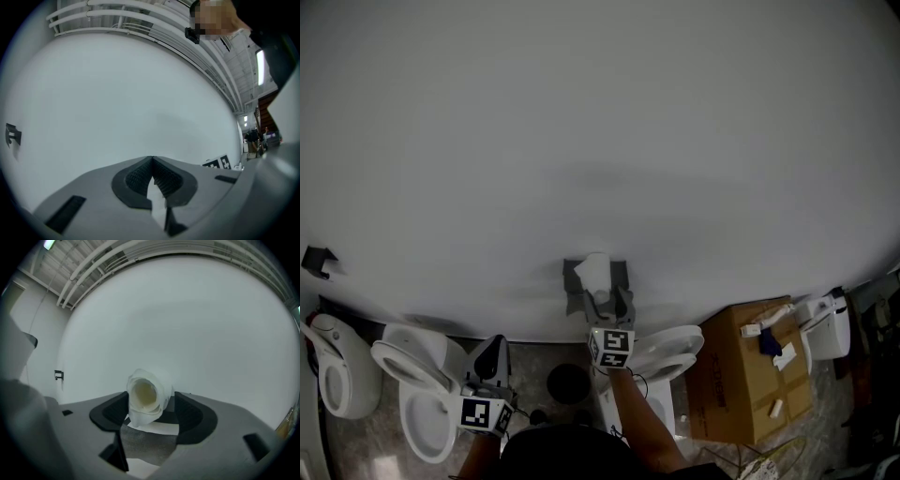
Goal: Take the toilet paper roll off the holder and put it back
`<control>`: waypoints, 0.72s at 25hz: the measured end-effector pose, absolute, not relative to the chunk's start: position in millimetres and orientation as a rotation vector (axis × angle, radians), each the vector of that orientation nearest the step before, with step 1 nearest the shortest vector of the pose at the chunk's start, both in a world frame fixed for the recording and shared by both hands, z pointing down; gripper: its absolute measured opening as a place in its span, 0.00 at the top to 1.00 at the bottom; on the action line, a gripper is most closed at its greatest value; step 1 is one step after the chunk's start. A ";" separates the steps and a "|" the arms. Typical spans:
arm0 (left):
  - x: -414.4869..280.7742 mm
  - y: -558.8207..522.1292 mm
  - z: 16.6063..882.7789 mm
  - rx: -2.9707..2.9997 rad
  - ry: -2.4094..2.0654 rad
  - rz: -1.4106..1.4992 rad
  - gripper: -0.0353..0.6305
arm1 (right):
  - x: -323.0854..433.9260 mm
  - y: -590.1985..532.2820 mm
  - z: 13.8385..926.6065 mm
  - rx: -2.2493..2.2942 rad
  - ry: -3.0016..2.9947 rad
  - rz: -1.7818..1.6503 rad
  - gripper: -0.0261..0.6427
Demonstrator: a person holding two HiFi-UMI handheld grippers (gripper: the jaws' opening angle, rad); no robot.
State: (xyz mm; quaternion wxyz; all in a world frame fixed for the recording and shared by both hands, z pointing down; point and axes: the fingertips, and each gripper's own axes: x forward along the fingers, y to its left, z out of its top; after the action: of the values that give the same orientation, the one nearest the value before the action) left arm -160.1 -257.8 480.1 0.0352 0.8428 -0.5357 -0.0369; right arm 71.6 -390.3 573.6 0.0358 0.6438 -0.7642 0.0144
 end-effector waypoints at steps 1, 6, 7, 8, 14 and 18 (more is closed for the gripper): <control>-160.3 -257.9 479.8 2.591 -1.648 -0.115 0.94 | 71.1 -390.5 573.6 1.976 -2.343 0.037 0.51; -162.4 -259.2 481.3 2.581 -1.658 -0.113 0.94 | 69.5 -392.6 573.9 1.967 -2.327 0.017 0.63; -162.9 -259.5 481.8 2.579 -1.660 -0.112 0.94 | 69.3 -393.0 574.3 1.964 -2.324 0.015 0.64; -163.4 -259.5 482.1 2.577 -1.661 -0.113 0.94 | 69.1 -393.1 575.1 1.962 -2.320 0.013 0.64; -165.6 -259.3 483.0 2.567 -1.668 -0.114 0.94 | 69.1 -392.8 574.2 1.966 -2.321 0.010 0.64; -166.2 -259.1 482.0 2.569 -1.670 -0.120 0.94 | 69.6 -391.5 572.6 1.972 -2.322 0.005 0.64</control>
State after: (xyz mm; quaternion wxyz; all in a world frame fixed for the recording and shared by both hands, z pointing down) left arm -166.2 -259.1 482.0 0.0377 0.8371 -0.5443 -0.0390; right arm 69.6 -391.5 572.6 0.0474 0.6466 -0.7614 0.0015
